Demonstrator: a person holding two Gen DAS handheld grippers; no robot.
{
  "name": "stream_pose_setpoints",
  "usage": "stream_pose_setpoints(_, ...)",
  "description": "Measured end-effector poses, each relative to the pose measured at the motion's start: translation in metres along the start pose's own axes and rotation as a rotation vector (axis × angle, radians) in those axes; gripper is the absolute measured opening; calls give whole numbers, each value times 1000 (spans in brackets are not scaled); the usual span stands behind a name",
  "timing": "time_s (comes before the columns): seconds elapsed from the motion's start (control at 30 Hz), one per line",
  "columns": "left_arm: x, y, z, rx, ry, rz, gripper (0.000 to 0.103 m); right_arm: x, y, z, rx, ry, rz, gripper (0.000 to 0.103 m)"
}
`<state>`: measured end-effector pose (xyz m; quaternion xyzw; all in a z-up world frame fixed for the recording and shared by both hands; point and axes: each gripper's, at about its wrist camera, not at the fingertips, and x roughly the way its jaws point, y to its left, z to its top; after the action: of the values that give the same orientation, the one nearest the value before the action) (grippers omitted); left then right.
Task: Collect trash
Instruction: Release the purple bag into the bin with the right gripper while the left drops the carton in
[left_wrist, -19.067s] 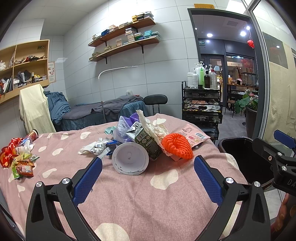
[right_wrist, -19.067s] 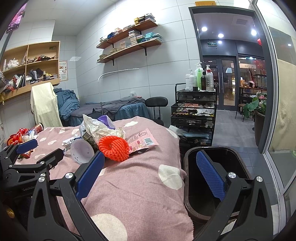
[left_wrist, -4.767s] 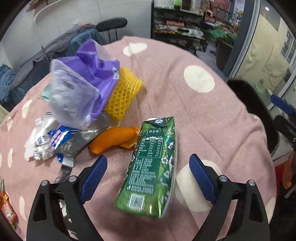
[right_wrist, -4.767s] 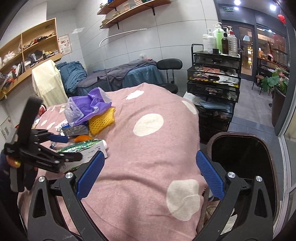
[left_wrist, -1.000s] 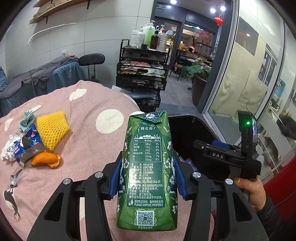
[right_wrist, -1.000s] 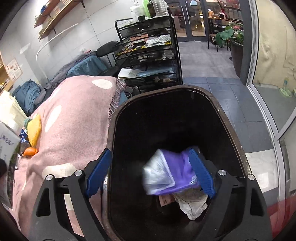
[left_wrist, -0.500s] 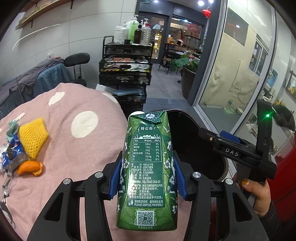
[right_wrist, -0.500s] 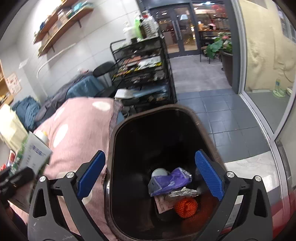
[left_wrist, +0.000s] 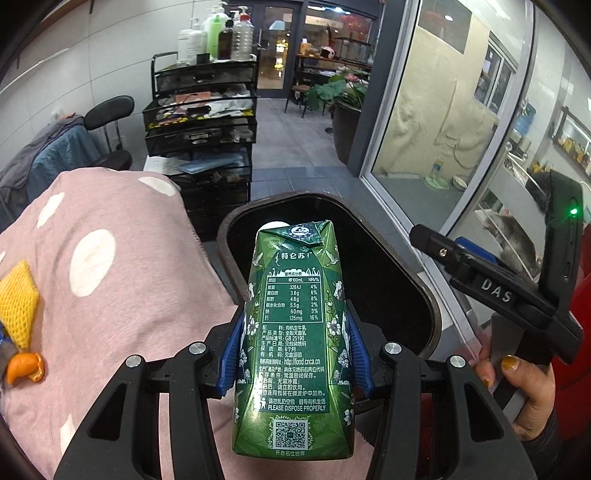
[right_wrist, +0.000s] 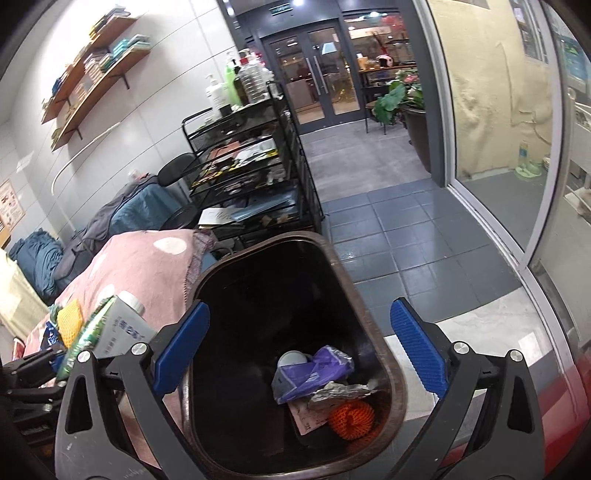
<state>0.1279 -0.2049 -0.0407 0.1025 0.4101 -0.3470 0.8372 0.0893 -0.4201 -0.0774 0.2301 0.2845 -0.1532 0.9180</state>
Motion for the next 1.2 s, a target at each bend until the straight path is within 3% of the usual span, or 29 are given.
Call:
stream_pose_setpoints(0.43, 40, -20, 16, 73, 121, -13, 51, 0, -25, 1, 44, 1, -49, 97)
stream_pose_setpoints(0.47, 42, -23, 15, 86, 127, -11, 52, 1, -26, 1, 48, 1, -52, 97)
stream_pose_setpoints(0.53, 44, -25, 13, 97, 128, -10, 67, 0, -30, 2, 58, 2, -59, 97)
stream_pose_setpoints(0.73, 43, -22, 14, 90, 106, -1, 87, 1, -39, 3, 82, 6, -72, 97)
stream_pose_setpoints(0.93, 27, -21, 12, 82, 57, 14, 91, 2, -37, 1, 76, 8, -73, 97)
stream_pose_setpoints(1.2, -13, -21, 3, 115, -73, 86, 97, 5, -23, -1, 38, 15, -51, 97)
